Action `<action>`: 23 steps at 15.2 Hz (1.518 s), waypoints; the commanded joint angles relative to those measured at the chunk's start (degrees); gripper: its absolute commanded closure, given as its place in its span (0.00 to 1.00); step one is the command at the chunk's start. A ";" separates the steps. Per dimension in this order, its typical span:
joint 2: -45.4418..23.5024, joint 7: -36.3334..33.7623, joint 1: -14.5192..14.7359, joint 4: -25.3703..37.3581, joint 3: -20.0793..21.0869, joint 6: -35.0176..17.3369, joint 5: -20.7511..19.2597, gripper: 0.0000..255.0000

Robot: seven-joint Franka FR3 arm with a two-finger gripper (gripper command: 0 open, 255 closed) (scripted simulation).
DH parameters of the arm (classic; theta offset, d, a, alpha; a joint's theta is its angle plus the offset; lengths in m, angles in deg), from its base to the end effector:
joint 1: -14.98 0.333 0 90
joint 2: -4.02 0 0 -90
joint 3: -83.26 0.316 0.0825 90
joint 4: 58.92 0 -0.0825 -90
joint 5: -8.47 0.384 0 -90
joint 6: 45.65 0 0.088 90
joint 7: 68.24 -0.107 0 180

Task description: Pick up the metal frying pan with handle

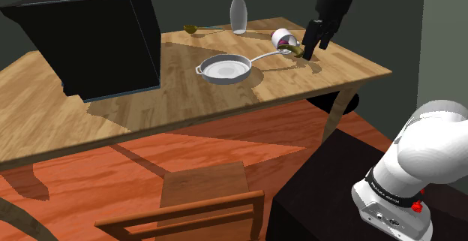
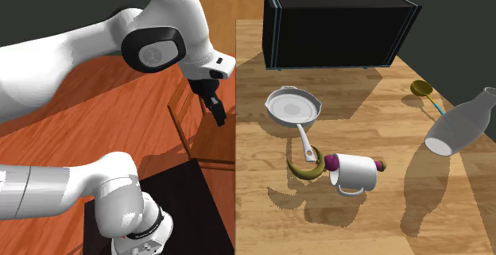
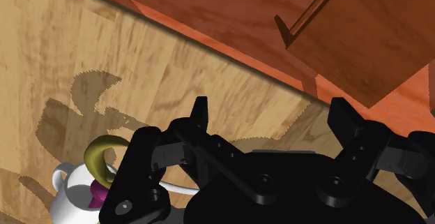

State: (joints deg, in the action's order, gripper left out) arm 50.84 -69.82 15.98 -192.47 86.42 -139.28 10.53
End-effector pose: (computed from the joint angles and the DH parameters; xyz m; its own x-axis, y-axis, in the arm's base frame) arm 0.3038 0.0319 0.6175 0.9924 0.0298 0.1194 0.0299 -0.9996 0.0010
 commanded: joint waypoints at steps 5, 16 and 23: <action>-8.15 0.73 -0.62 2.63 -1.29 -5.62 0.44 0.00; -31.77 3.33 -1.42 16.00 -4.70 -15.90 3.43 0.00; -47.38 5.37 -2.11 29.31 -6.34 -17.94 6.89 0.00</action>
State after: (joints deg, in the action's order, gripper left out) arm 6.07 -64.49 13.85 -165.32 80.13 -156.78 16.83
